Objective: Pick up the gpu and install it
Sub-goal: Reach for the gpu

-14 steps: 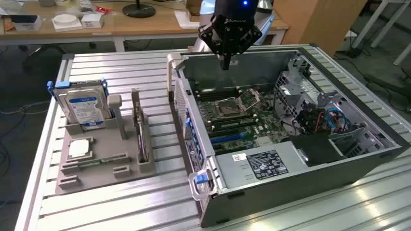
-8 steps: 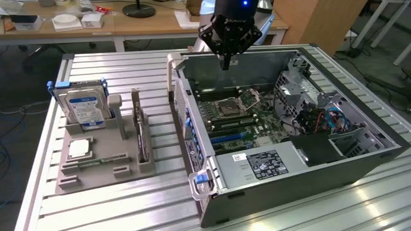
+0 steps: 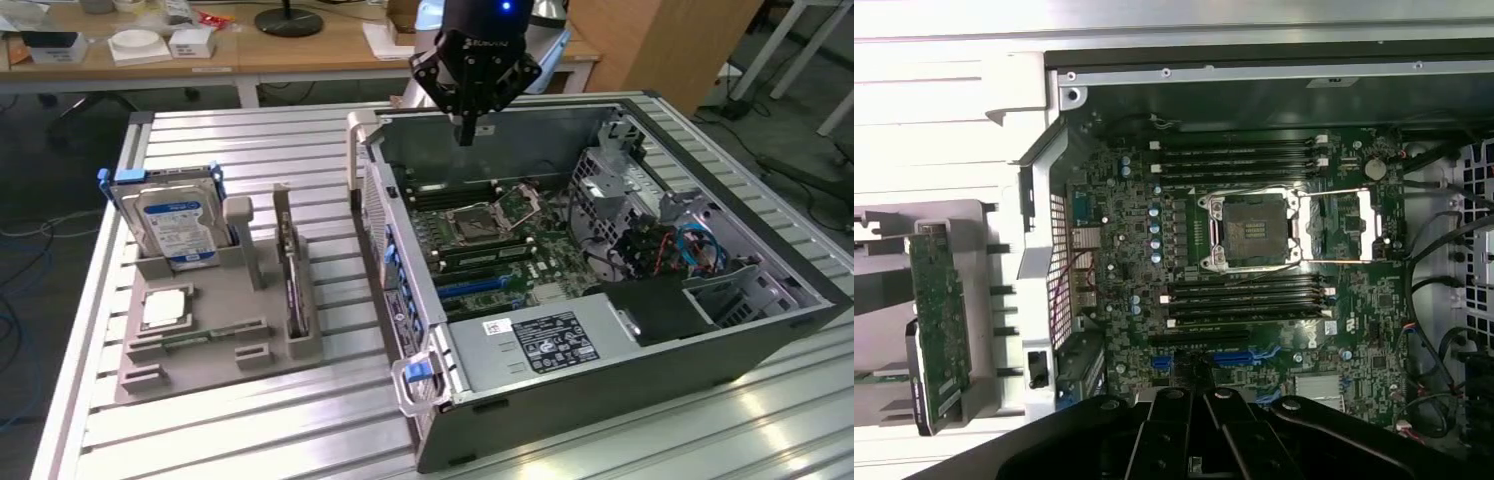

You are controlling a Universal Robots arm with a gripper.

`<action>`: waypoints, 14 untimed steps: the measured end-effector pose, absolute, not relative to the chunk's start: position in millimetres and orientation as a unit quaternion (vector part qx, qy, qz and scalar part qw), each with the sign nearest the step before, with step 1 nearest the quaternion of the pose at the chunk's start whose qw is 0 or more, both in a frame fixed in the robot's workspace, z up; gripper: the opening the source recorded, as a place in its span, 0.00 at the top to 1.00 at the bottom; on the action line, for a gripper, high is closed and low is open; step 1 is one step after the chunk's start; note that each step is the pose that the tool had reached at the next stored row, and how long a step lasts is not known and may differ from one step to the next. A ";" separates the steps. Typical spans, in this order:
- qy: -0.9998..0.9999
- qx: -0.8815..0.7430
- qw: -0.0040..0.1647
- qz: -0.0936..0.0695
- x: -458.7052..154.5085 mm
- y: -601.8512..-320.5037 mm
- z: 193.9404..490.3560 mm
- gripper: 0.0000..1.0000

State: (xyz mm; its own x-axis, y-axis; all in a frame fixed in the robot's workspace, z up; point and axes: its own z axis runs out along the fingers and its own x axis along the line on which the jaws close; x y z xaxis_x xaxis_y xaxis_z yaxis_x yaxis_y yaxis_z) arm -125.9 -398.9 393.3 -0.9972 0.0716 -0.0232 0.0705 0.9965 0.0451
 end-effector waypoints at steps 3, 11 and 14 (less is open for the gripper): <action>0.999 0.036 0.012 0.022 -129.7 -398.9 393.3 0.90; 0.999 0.036 0.012 0.022 -142.5 -398.9 393.1 0.90; 0.999 0.036 0.012 0.022 -147.6 -398.9 393.0 0.90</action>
